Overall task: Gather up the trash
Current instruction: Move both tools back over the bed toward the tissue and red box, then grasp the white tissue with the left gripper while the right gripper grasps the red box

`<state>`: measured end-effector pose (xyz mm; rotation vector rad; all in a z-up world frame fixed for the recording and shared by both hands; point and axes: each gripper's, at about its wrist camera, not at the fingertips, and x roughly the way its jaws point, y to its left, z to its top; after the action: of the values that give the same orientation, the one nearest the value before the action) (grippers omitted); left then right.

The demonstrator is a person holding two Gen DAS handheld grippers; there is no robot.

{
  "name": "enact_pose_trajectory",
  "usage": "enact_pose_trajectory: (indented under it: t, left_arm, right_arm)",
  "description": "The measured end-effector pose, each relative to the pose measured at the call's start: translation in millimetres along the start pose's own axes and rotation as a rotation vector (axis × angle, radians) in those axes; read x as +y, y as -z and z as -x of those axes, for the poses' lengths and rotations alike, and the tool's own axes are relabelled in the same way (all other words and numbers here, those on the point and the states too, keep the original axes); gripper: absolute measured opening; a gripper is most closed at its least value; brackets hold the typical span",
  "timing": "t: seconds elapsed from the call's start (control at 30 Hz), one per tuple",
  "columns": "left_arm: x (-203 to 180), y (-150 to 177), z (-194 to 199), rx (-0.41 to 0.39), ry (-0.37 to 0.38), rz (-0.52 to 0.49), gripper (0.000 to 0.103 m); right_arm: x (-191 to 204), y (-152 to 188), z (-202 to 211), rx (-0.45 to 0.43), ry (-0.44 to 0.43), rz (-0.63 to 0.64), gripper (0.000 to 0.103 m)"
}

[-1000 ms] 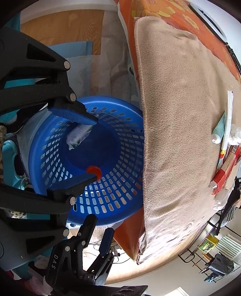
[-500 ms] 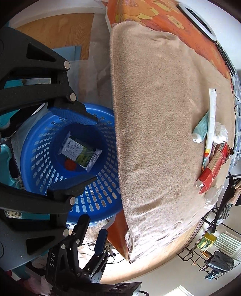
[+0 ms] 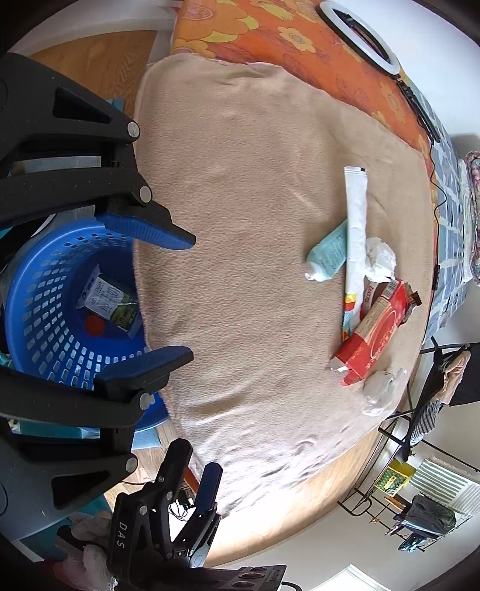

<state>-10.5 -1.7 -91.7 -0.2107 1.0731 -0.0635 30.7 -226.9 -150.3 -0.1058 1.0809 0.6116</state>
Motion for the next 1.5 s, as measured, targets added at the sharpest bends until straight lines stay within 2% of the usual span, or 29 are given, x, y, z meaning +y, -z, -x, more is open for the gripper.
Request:
enact_pose_trajectory:
  t: [0.1,0.33,0.63,0.83,1.1,1.3,1.4,1.5]
  left_arm:
    - [-1.6,-19.0,1.3,-0.025,-0.003,-0.011,0.056]
    - [1.2,-69.0,3.4,-0.086,-0.017,-0.024,0.056]
    - [22.3,-120.9,-18.2,-0.113,-0.029,0.030,0.056]
    - [29.7,-140.2,-41.5,-0.089,-0.023,0.060,0.056]
    - [36.1,-159.8,-62.0,-0.081,-0.029,0.096,0.056]
    - [37.4,-168.6,-78.4,-0.064,-0.042,0.095,0.056]
    - [41.1,-169.6,-88.1,-0.046,-0.044,0.111,0.055]
    - [43.5,-171.3,-95.2,-0.036,-0.046,0.117,0.050]
  right_arm:
    - [0.1,-19.0,5.6,-0.043,0.000,0.018,0.067]
    - [2.7,-70.2,10.4,-0.120,0.065,0.127,0.067]
    - [-6.8,-120.4,-12.3,-0.132,0.049,0.136,0.067]
    - [-7.0,-139.4,-38.4,-0.112,0.060,0.156,0.067]
    - [1.6,-156.6,-71.8,-0.097,0.168,0.234,0.067]
    - [-1.9,-171.2,-88.1,-0.079,0.155,0.205,0.067]
    - [1.7,-172.6,-98.1,-0.058,0.187,0.236,0.067]
    - [0.8,-172.7,-107.8,-0.049,0.246,0.246,0.067]
